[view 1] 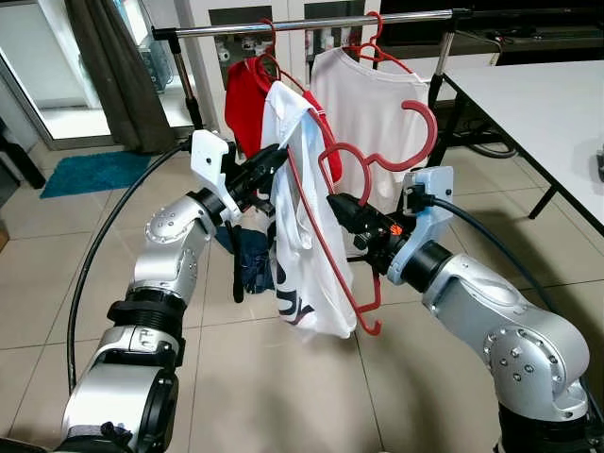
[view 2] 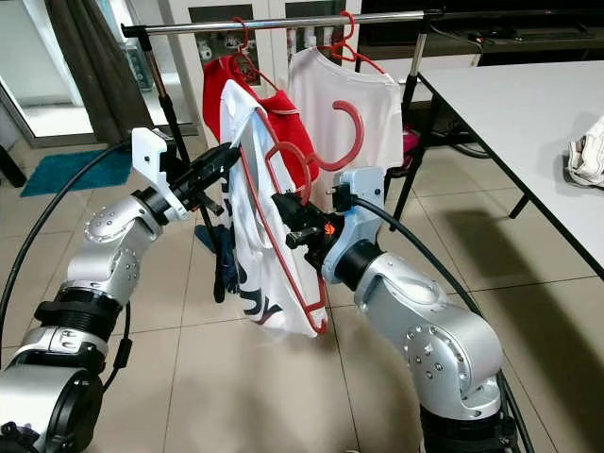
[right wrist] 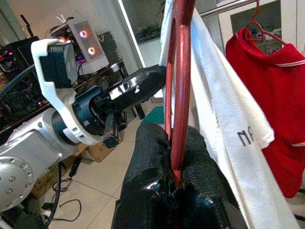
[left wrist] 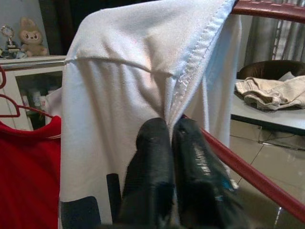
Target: Hang hanger
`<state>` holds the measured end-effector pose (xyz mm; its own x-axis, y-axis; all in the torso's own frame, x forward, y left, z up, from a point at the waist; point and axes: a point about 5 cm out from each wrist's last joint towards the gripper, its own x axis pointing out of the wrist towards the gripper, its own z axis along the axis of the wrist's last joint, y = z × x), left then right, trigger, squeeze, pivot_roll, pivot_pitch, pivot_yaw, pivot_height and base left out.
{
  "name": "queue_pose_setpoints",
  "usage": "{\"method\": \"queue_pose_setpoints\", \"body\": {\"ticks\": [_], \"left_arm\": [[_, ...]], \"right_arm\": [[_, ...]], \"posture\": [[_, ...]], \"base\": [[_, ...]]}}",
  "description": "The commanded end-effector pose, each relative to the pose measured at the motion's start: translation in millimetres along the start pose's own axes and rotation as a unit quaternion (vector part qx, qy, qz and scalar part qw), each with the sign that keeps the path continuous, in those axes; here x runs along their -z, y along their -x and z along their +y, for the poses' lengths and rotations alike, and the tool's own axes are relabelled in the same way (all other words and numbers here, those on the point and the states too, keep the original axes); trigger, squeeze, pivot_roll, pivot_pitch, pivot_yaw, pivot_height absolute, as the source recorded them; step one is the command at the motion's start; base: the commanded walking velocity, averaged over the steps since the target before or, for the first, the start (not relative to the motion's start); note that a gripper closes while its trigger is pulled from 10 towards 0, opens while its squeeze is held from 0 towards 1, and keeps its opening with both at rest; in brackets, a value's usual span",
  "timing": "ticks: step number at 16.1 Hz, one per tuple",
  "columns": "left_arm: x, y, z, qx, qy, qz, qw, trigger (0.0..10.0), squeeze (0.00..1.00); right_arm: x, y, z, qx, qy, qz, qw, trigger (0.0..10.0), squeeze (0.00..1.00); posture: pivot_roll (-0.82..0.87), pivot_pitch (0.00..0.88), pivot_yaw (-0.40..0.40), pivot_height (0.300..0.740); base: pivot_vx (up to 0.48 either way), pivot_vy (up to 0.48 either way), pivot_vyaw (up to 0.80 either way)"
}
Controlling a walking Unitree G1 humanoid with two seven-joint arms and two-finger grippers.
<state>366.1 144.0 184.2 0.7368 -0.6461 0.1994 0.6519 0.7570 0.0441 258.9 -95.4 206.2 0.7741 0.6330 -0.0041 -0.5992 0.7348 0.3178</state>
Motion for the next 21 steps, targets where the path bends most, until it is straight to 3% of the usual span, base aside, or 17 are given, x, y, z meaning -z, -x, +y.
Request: {"method": "queue_pose_setpoints", "body": {"ticks": [1, 4, 9, 12, 18, 21], "left_arm": [[-2, 2.0, 3.8, -0.005, -0.011, 0.004, 1.000, 0.0, 0.00], [-14, 2.1, 12.0, 0.002, -0.062, 0.037, 0.997, 0.0, 0.00], [-40, 1.7, 23.9, 0.030, -0.148, 0.111, 0.982, 0.0, 0.00], [-45, -1.4, 24.8, 0.035, -0.157, 0.126, 0.979, 0.0, 0.00], [-32, -11.3, 4.4, 0.112, -0.170, 0.159, 0.966, 0.0, 0.00], [-34, -11.2, -4.0, 0.160, -0.150, 0.153, 0.964, 0.0, 0.00]], "right_arm": [[-9, 0.2, 7.2, -0.016, 0.007, -0.022, 1.000, 0.0, 0.00], [-4, 2.5, 4.3, -0.001, 0.028, -0.004, 1.000, 0.0, 0.00], [13, 4.4, 2.3, 0.018, 0.077, 0.056, 0.995, 0.0, 0.00], [19, 4.7, 6.2, 0.007, 0.085, 0.077, 0.993, 0.0, 0.00], [30, 5.1, 14.5, -0.012, 0.083, 0.106, 0.991, 0.0, 0.00], [36, 7.2, 16.8, -0.026, 0.069, 0.120, 0.990, 0.0, 0.00]], "posture": [[-0.20, 0.000, 0.083, 0.740], [-0.20, 0.000, 0.093, 0.740], [-0.19, 0.000, 0.099, 0.740], [-0.19, 0.000, 0.102, 0.740], [-0.19, 0.000, 0.109, 0.740], [-0.19, 0.000, 0.109, 0.740]], "base": [[0.000, 0.000, 0.00], [0.000, 0.000, 0.00], [0.000, 0.000, 0.00], [0.000, 0.000, 0.00], [0.000, 0.000, 0.00], [0.000, 0.000, 0.00]]}}
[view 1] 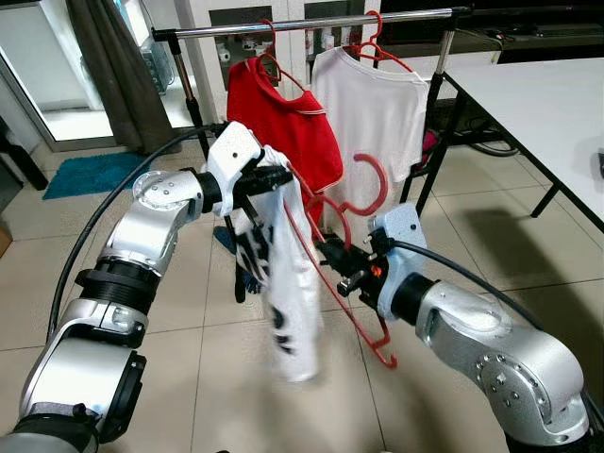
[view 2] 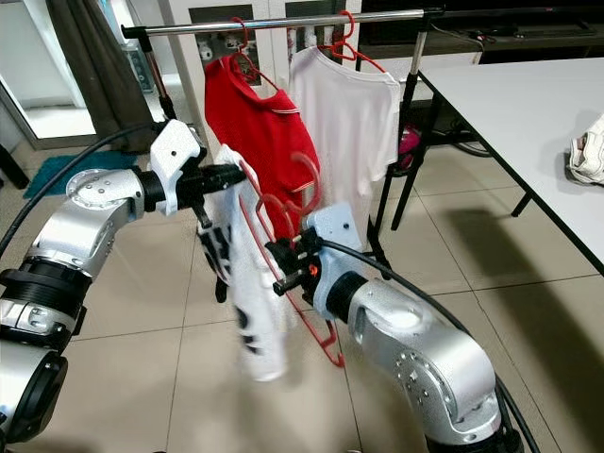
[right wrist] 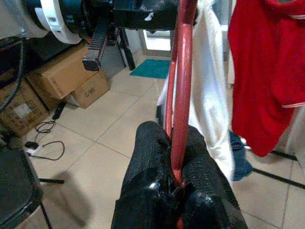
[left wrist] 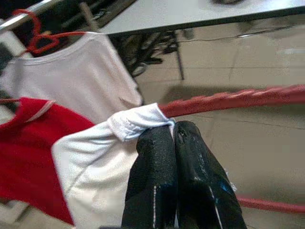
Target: Hang hanger
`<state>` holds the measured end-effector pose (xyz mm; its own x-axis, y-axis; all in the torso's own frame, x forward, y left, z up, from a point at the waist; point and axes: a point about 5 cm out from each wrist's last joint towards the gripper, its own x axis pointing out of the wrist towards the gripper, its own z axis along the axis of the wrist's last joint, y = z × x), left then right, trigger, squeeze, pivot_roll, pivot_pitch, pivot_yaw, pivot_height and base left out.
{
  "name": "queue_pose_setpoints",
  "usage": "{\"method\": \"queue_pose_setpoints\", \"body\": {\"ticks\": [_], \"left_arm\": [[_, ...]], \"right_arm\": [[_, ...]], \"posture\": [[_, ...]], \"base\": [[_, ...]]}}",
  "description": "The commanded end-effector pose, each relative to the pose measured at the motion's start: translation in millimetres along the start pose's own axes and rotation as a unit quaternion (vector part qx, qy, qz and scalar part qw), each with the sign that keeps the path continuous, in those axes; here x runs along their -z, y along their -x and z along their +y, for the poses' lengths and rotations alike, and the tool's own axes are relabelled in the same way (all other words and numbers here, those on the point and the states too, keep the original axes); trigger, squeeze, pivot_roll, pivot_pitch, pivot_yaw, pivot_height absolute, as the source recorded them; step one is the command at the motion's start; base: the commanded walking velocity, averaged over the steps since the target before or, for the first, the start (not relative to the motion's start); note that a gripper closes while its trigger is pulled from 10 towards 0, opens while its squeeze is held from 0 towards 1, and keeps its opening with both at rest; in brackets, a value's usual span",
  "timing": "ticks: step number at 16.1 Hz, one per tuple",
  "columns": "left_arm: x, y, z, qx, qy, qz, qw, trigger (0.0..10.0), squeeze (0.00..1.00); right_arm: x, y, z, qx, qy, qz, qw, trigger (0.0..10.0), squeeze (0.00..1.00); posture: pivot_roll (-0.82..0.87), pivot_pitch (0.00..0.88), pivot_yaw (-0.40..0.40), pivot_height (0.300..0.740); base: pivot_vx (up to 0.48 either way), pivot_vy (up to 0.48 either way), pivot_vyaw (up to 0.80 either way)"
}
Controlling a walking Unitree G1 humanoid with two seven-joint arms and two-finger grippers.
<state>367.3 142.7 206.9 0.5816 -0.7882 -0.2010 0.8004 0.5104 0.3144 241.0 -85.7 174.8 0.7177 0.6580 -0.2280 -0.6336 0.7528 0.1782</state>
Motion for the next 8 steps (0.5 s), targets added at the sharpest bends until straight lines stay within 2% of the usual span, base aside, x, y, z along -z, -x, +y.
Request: {"method": "queue_pose_setpoints", "body": {"ticks": [1, 3, 8], "left_arm": [[-15, 0.9, -2.6, 0.030, -0.008, -0.032, 0.999, 0.0, 0.00], [-18, 6.1, -6.0, 0.063, 0.013, -0.044, 0.997, 0.0, 0.00], [-13, 13.5, -12.2, 0.109, 0.011, -0.018, 0.994, 0.0, 0.00]], "right_arm": [[1, -0.3, 10.1, -0.039, -0.011, 0.001, 0.999, 0.0, 0.00], [5, 0.7, 8.7, -0.057, -0.037, -0.004, 0.998, 0.0, 0.00], [10, 1.6, 2.2, -0.047, -0.039, 0.002, 0.998, 0.0, 0.00]], "posture": [[-0.19, 0.000, 0.108, 0.740], [-0.19, 0.000, 0.109, 0.740], [-0.18, 0.000, 0.105, 0.740]], "base": [[0.000, 0.000, 0.00], [0.000, 0.000, 0.00], [0.000, 0.000, 0.00]]}}
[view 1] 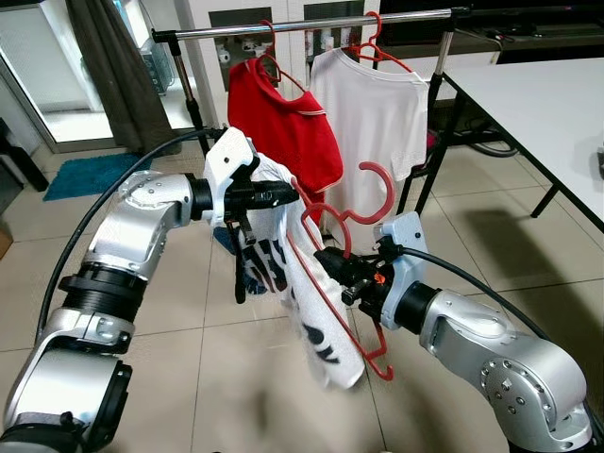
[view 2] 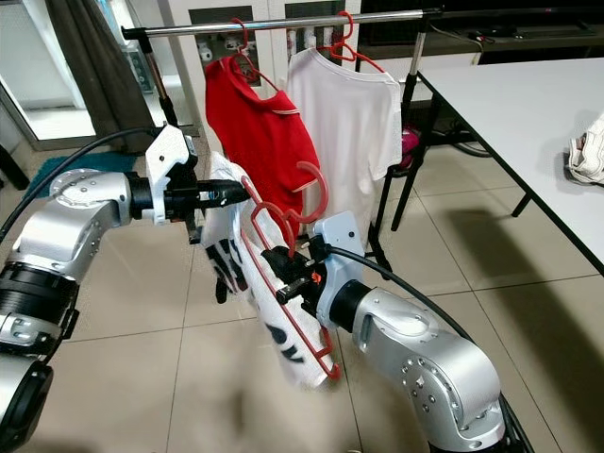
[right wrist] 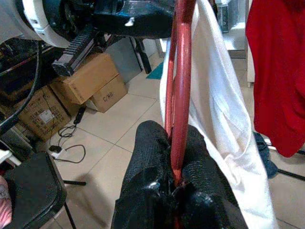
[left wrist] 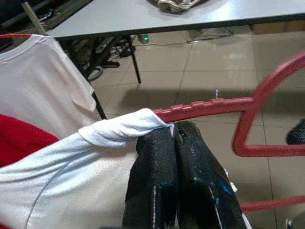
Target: Hang hanger
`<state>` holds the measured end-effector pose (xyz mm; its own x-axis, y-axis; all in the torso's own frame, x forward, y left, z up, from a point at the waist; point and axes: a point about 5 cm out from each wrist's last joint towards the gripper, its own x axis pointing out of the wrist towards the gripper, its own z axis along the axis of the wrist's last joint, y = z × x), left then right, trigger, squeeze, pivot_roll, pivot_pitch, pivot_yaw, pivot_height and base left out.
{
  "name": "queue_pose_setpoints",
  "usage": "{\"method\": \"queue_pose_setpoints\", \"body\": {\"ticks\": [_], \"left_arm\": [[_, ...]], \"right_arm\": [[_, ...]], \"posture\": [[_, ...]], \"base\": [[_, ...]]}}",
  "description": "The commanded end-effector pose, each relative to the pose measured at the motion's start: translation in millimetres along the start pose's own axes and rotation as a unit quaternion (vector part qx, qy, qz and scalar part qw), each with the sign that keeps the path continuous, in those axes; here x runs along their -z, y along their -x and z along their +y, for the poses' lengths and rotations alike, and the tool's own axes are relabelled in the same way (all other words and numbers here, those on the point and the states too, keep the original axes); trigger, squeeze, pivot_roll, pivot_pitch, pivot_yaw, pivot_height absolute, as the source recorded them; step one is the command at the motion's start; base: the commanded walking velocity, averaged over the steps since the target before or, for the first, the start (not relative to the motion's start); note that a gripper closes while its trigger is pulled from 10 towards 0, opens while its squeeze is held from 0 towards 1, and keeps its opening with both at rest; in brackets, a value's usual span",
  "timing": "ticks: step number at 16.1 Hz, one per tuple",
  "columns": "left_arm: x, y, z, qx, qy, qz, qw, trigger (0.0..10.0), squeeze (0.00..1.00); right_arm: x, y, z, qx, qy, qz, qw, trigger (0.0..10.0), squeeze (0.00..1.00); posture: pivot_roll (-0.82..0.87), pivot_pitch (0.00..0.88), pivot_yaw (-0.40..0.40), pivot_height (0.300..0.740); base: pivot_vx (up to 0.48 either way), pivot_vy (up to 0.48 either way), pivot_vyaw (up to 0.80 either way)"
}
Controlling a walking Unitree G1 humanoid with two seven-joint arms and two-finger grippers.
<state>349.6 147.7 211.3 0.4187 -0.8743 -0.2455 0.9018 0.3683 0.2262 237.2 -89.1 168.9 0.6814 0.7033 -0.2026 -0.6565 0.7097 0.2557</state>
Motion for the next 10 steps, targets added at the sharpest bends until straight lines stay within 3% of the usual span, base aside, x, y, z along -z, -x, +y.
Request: {"method": "queue_pose_setpoints", "body": {"ticks": [1, 2, 3, 6, 7, 10], "left_arm": [[-9, -1.3, -3.2, 0.018, -0.012, -0.012, 1.000, 0.0, 0.00], [-9, -1.2, -4.2, 0.019, -0.011, -0.013, 1.000, 0.0, 0.00], [-9, -1.0, -4.3, 0.017, -0.012, -0.010, 1.000, 10.0, 0.00], [-8, 2.2, -2.9, 0.004, -0.003, -0.004, 1.000, 10.0, 0.00], [-8, 5.2, -0.3, -0.009, -0.002, -0.004, 1.000, 10.0, 1.00], [-7, 11.4, -1.8, 0.004, 0.000, 0.005, 1.000, 10.0, 1.00]], "right_arm": [[4, -2.2, 2.6, -0.015, -0.006, 0.008, 1.000, 0.0, 0.00], [4, -2.2, 2.1, -0.014, -0.007, 0.006, 1.000, 0.0, 0.00], [4, -2.3, 1.8, -0.012, -0.007, 0.005, 1.000, 0.0, 0.00], [3, -2.6, -0.7, -0.003, -0.006, 0.000, 1.000, 0.0, 0.00], [2, -2.7, -2.0, 0.001, -0.006, -0.003, 1.000, 0.0, 0.00], [1, -2.7, -4.4, 0.006, -0.005, -0.006, 1.000, 0.0, 0.00]], "posture": [[-0.18, 0.000, 0.105, 0.740], [-0.18, 0.000, 0.105, 0.740], [-0.18, 0.000, 0.105, 0.740], [-0.18, 0.000, 0.108, 0.740], [-0.18, 0.000, 0.108, 0.740], [-0.18, 0.000, 0.105, 0.740]], "base": [[0.000, 0.000, 0.00], [0.000, 0.000, 0.00], [0.000, 0.000, 0.00], [0.000, 0.000, 0.00], [0.000, 0.000, 0.00], [0.000, 0.000, 0.00]]}}
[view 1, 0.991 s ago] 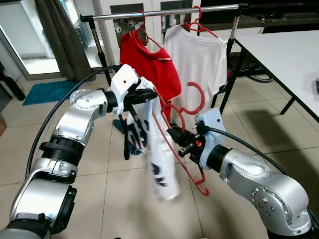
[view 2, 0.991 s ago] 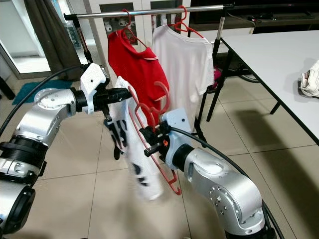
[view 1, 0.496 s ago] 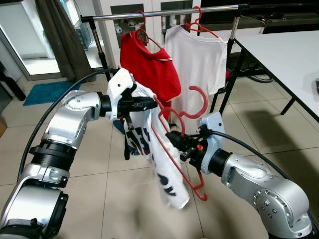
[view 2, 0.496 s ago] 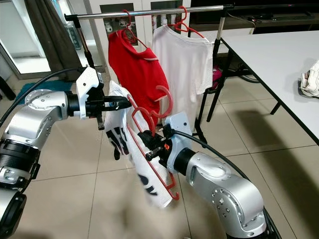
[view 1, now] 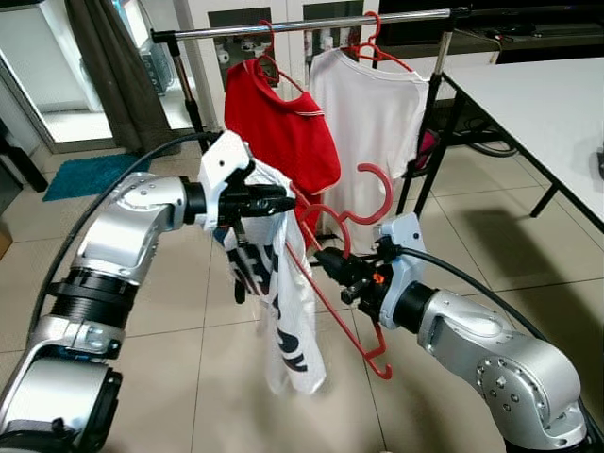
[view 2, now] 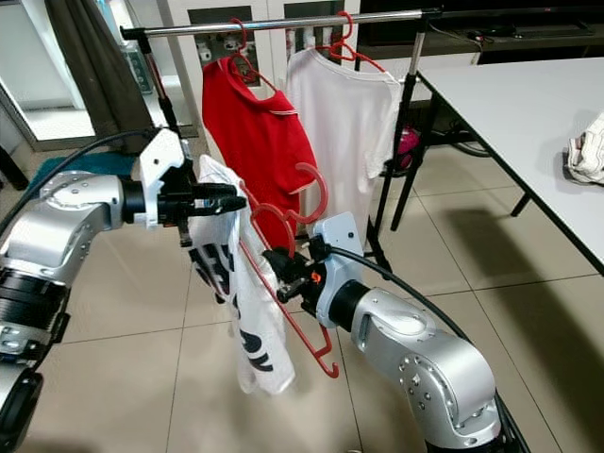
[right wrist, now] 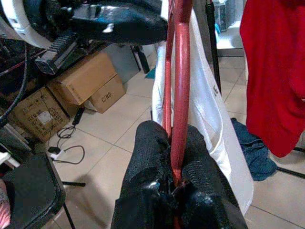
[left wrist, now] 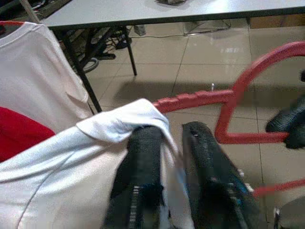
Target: Hang hanger
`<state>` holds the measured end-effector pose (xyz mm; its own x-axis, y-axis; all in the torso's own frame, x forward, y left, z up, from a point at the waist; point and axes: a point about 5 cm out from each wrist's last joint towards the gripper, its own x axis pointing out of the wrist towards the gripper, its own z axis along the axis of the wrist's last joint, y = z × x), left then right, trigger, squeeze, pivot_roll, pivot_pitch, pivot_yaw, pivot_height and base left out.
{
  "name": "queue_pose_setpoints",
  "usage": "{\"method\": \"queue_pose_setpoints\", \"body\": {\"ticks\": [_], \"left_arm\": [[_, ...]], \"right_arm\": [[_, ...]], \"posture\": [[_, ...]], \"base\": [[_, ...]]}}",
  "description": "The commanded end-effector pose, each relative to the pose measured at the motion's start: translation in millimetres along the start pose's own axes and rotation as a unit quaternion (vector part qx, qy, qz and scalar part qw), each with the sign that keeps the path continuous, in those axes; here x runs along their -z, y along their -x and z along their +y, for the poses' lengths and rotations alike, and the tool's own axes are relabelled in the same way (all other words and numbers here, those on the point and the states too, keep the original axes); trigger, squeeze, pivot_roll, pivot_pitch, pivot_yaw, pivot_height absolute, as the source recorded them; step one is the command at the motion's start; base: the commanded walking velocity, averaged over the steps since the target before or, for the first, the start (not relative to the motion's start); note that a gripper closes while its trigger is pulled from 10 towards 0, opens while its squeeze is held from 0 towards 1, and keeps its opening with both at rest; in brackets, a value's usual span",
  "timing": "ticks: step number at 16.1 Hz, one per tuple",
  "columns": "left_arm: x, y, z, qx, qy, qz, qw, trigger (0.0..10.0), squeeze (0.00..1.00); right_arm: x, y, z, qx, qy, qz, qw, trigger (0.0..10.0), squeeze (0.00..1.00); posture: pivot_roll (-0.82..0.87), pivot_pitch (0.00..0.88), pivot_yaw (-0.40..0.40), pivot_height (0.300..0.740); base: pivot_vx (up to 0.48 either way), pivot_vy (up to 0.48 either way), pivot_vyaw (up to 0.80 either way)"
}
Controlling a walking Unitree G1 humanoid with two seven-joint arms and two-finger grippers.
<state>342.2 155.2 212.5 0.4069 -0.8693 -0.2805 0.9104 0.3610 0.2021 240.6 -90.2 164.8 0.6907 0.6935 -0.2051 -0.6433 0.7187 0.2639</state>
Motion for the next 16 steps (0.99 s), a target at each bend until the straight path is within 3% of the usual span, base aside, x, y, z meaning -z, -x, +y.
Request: {"method": "queue_pose_setpoints", "body": {"ticks": [1, 5, 6, 12, 13, 16], "left_arm": [[-6, 7.0, -0.2, 0.008, -0.010, -0.003, 1.000, 10.0, 1.00], [0, 33.6, 2.2, 0.012, -0.010, 0.037, 0.999, 10.0, 1.00], [0, 33.6, 2.2, 0.012, -0.010, 0.037, 0.999, 10.0, 1.00], [-5, 93.4, 20.0, -0.065, -0.017, 0.036, 0.997, 10.0, 1.00], [-4, 106.5, 23.0, -0.077, -0.021, 0.049, 0.996, 10.0, 1.00], [0, 116.0, 23.0, -0.080, -0.028, 0.060, 0.995, 10.0, 1.00]], "right_arm": [[-2, -0.4, -1.6, 0.002, 0.001, -0.006, 1.000, 0.0, 0.00], [-3, -0.7, -3.8, 0.004, 0.005, -0.007, 1.000, 0.0, 0.00], [-3, -0.7, -3.8, 0.004, 0.005, -0.007, 1.000, 0.0, 0.00], [-13, 7.8, -19.7, -0.016, 0.029, -0.021, 0.999, 0.0, 0.00], [-18, 12.9, -24.3, -0.031, 0.040, -0.026, 0.998, 0.0, 0.00], [-29, 23.2, -23.7, -0.097, 0.061, -0.038, 0.993, 0.0, 0.00]], "posture": [[-0.18, 0.000, 0.103, 0.740], [-0.18, 0.000, 0.103, 0.740], [-0.18, 0.000, 0.103, 0.740], [-0.16, 0.000, 0.073, 0.740], [-0.15, 0.000, 0.066, 0.740], [-0.15, 0.000, 0.056, 0.740]], "base": [[0.000, 0.000, 0.00], [0.000, 0.000, 0.00], [0.000, 0.000, 0.00], [0.000, 0.000, 0.00], [0.000, 0.000, 0.00], [0.000, 0.000, 0.00]]}}
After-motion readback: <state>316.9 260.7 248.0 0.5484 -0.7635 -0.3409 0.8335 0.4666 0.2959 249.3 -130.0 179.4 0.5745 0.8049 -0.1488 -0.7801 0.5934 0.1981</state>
